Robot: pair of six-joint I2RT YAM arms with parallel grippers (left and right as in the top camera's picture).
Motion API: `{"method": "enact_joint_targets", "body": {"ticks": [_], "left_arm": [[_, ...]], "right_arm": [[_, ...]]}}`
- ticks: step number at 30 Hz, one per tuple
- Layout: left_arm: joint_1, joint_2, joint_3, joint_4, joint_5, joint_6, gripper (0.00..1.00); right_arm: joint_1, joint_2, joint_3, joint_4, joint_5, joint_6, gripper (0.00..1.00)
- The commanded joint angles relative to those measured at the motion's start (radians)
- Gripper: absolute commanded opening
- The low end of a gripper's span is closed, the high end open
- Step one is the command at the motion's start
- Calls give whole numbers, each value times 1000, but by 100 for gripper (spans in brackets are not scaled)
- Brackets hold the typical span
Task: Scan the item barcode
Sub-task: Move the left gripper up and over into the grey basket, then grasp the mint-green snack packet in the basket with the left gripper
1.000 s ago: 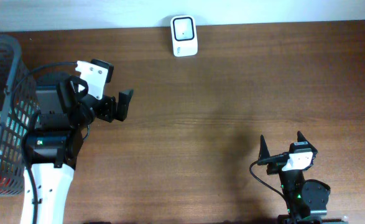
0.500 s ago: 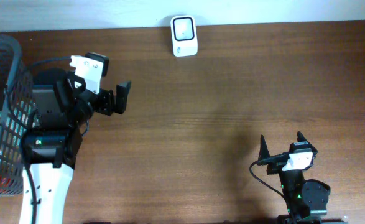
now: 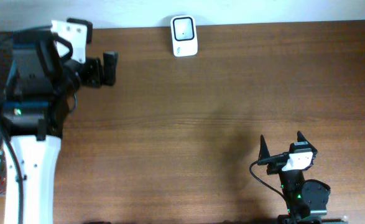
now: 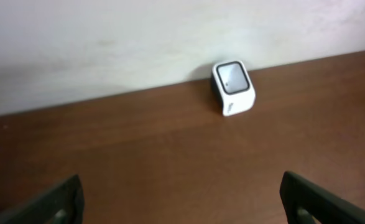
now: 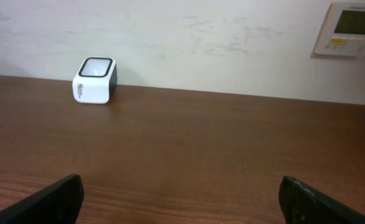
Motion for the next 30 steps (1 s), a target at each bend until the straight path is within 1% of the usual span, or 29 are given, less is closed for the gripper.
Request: {"method": "enact_joint_targets", "body": {"ticks": [1, 5, 7, 8, 10, 13, 16, 18, 22, 23, 28, 30], "left_arm": [[2, 74, 177, -74, -87, -10, 99], [2, 112, 286, -167, -196, -10, 99], [10, 113, 313, -200, -309, -45, 99], [34, 113, 336, -222, -367, -48, 99], [84, 113, 357, -235, -402, -49, 99], [183, 113, 366, -230, -401, -83, 99], [325, 113, 366, -227, -376, -101, 99], [422, 113, 366, -231, -365, -133, 99], [565, 136, 366, -262, -294, -142, 99], [614, 164, 364, -285, -259, -142, 99], [724, 299, 330, -333, -142, -142, 99], [744, 352, 306, -346, -133, -141, 100]], "right_arm": [[-3, -7, -8, 0, 9, 1, 99], [-3, -7, -8, 0, 9, 1, 99], [-3, -7, -8, 0, 9, 1, 99], [-3, -7, -8, 0, 9, 1, 99], [-3, -7, -8, 0, 9, 1, 99], [-3, -7, -8, 1, 9, 1, 99], [-3, -7, -8, 0, 9, 1, 99], [-3, -7, -8, 0, 9, 1, 99], [-3, -7, -8, 1, 9, 1, 99], [-3, -7, -8, 0, 9, 1, 99], [-3, -7, -8, 0, 9, 1, 99], [-3, -7, -8, 0, 9, 1, 99]]}}
